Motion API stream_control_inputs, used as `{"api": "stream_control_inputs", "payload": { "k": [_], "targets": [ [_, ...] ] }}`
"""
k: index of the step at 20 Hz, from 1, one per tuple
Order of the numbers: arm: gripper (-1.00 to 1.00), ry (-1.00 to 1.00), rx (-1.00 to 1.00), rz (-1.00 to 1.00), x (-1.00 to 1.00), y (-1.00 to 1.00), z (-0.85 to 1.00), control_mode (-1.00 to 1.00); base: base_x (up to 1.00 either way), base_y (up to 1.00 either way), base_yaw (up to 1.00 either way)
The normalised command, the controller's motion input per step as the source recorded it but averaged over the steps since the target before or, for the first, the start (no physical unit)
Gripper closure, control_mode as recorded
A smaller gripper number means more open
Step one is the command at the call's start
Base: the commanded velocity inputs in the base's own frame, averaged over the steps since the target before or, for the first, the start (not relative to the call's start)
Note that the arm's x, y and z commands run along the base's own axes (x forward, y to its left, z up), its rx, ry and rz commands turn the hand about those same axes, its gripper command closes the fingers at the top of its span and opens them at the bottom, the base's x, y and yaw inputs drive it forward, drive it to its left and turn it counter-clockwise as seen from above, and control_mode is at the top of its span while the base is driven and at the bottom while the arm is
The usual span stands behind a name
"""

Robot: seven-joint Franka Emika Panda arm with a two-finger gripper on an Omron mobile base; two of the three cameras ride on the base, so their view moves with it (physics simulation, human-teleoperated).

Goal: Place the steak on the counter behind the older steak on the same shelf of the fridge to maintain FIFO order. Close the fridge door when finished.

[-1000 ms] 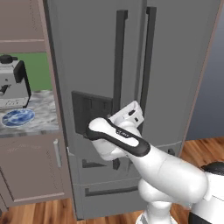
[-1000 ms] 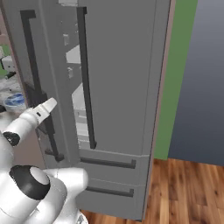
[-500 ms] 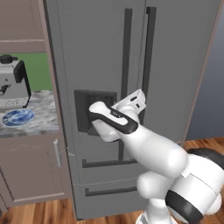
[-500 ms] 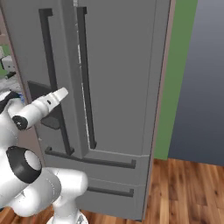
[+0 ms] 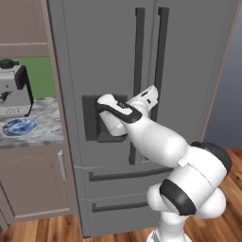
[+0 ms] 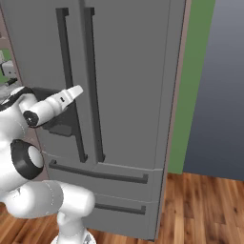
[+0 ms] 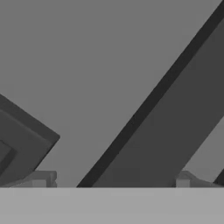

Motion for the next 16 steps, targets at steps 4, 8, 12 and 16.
{"api": "stream_control_inputs", "payload": {
  "k": [4, 8, 12, 16],
  "targets": [
    [-1.0, 0.0, -0.03, -0.24, 0.47, 0.1, 0.09, -1.0, 0.0, 0.0, 0.0],
    [-1.0, -0.01, -0.03, -0.24, 0.52, 0.13, 0.0, -1.0, 0.0, 0.0, 0.0],
    [-1.0, 0.0, -0.02, -0.24, 0.59, 0.17, 0.0, -1.0, 0.0, 0.0, 0.0],
    [-1.0, 0.0, -0.01, -0.24, 0.68, 0.21, 0.0, -1.0, 0.0, 0.0, 0.0]
  ]
}}
